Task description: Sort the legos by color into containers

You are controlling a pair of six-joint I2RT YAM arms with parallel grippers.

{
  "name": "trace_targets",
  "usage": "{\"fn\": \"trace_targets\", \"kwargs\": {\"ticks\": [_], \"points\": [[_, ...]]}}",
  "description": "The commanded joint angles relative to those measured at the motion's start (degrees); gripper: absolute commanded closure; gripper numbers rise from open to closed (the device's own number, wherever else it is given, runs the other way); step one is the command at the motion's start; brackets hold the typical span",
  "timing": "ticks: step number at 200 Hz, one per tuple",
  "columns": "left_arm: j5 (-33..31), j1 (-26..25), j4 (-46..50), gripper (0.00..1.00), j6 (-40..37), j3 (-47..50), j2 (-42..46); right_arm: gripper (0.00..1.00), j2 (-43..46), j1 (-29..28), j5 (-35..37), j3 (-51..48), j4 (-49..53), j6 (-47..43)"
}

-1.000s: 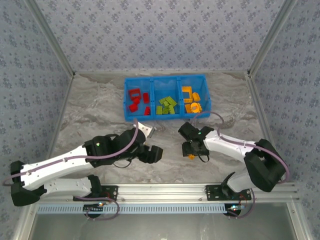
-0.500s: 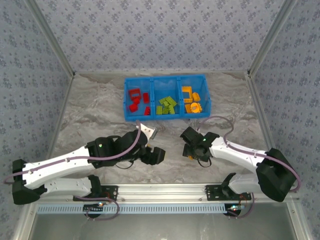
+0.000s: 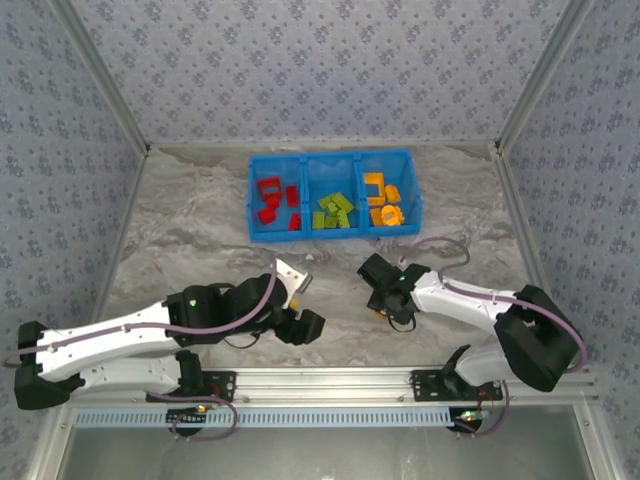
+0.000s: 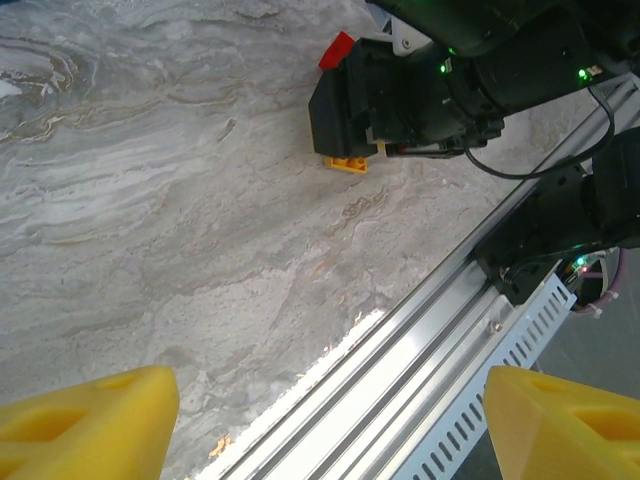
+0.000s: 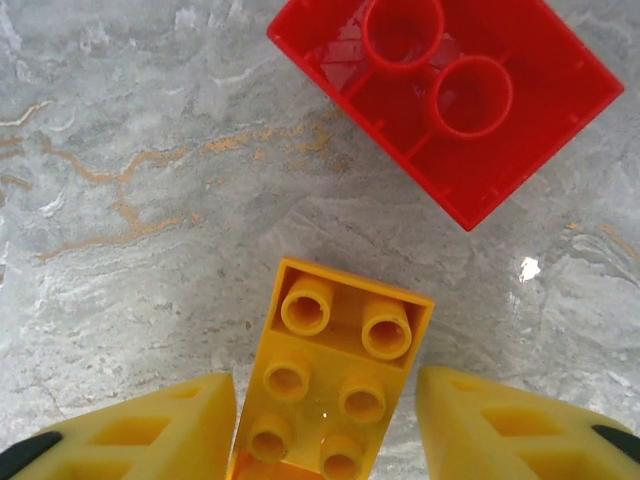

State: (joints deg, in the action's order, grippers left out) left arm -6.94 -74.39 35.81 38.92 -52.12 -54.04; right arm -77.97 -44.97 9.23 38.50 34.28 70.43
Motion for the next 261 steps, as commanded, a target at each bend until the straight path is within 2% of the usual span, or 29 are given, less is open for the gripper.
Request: {"fn": "trace_targets", "kwargs": {"ticks": [1,23,50,77,96,112,141,168,194,223,261], "points": [[-1.2,-0.5,-0.9,0.20,0.3,0.9,1.6,0.53,-1.2,0.6,1.6,-1.1,-0.7,2.0],[-1.9,-0.5,-0.6,0.20,0.5,0.6,1.7,0.58,-1.3,0.8,1.2,-1.3,-2.0,1.7],[-3.7,-0.5,0.1,0.20,0.5,-0.3,1.6,0.76,0.2,0.0,3.4,1.1,-0.1,-0.7],[-6.4,-0.4,1.1,0.20,-0.8,-4.8,-0.1,0.77,4.1,-0.3,9.7,9.9,9.9,-8.4],[-10.3,-0.5,1.3,0.20,-1.9,-9.5,-2.5,0.77,4.8,4.0,12.2,17.6,14.1,-18.4],[-13.8,-0.4,0.8,0.20,-3.5,-13.2,-5.3,0.77,3.3,9.0,11.0,23.6,13.5,-27.5],[-19.5,0.1,-1.3,0.20,-5.2,-18.7,-11.0,0.77,-4.0,15.7,9.4,35.2,10.6,-40.6],[-20.3,2.2,-1.9,0.20,-5.2,-22.5,-16.1,0.77,-15.4,19.3,10.3,44.8,9.7,-47.3],[-18.2,3.5,-5.1,0.20,-5.4,-23.0,-18.6,0.78,-25.8,22.1,12.6,53.4,9.7,-49.9],[-16.6,3.7,-6.4,0.20,-5.3,-23.6,-21.0,0.78,-36.0,24.9,12.0,62.2,9.5,-52.1],[-15.2,3.7,-8.0,0.20,-4.7,-22.6,-22.2,0.78,-48.1,26.3,16.0,74.4,14.9,-53.5]]}}
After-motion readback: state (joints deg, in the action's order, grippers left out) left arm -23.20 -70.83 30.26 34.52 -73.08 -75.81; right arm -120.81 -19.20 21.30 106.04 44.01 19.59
